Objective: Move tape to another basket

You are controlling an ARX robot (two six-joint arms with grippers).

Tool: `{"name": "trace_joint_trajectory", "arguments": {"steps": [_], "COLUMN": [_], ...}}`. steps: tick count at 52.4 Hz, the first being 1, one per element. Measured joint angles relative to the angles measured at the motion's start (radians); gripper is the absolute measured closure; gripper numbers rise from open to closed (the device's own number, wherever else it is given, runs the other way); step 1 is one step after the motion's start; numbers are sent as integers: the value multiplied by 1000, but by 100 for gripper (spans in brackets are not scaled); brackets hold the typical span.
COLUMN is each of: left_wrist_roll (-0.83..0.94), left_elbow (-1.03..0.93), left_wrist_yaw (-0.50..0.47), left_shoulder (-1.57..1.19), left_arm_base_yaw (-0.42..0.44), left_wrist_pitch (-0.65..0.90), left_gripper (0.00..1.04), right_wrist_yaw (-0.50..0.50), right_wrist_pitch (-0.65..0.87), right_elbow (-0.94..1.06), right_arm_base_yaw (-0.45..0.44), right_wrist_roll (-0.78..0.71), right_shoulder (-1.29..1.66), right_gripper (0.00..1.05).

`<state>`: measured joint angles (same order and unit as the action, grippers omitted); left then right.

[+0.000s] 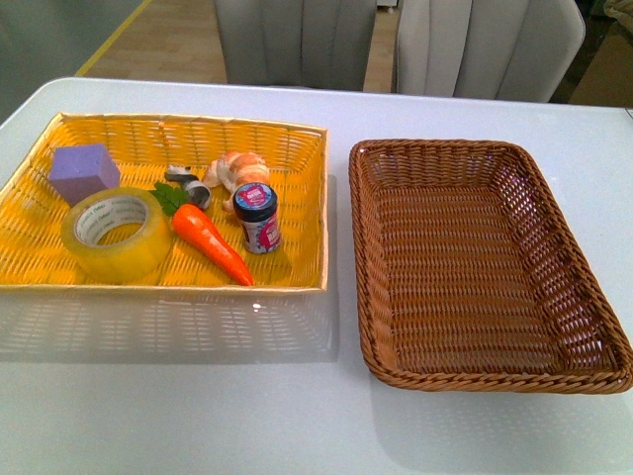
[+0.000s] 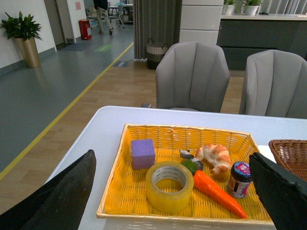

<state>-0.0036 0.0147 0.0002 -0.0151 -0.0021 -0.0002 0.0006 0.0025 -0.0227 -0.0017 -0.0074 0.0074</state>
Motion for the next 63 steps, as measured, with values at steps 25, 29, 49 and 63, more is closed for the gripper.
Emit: {"name": "trace_joint_trajectory", "arguments": {"steps": [25, 29, 49, 63], "left_wrist_roll": [-176, -213, -134, -109], "left_elbow": [125, 148, 378, 522], "left_wrist_yaw": [-338, -338, -43, -2], "left_shoulder": [-246, -405, -1302, -1641], "left_arm_base_yaw": [-56, -5, 142, 104], "left_wrist_pitch": [-243, -170, 432, 509], "left_gripper": [9, 9, 9, 9], "right_wrist_yaw": [0, 0, 0, 0], "right_wrist_pitch": [-2, -2, -2, -2], "right_elbow": [0, 0, 0, 0], "right_arm_base_yaw": [0, 0, 0, 0], "right_wrist_roll": [0, 0, 1, 1], "right_shoulder": [-2, -3, -3, -3], "right_gripper": [38, 25, 9, 9]}}
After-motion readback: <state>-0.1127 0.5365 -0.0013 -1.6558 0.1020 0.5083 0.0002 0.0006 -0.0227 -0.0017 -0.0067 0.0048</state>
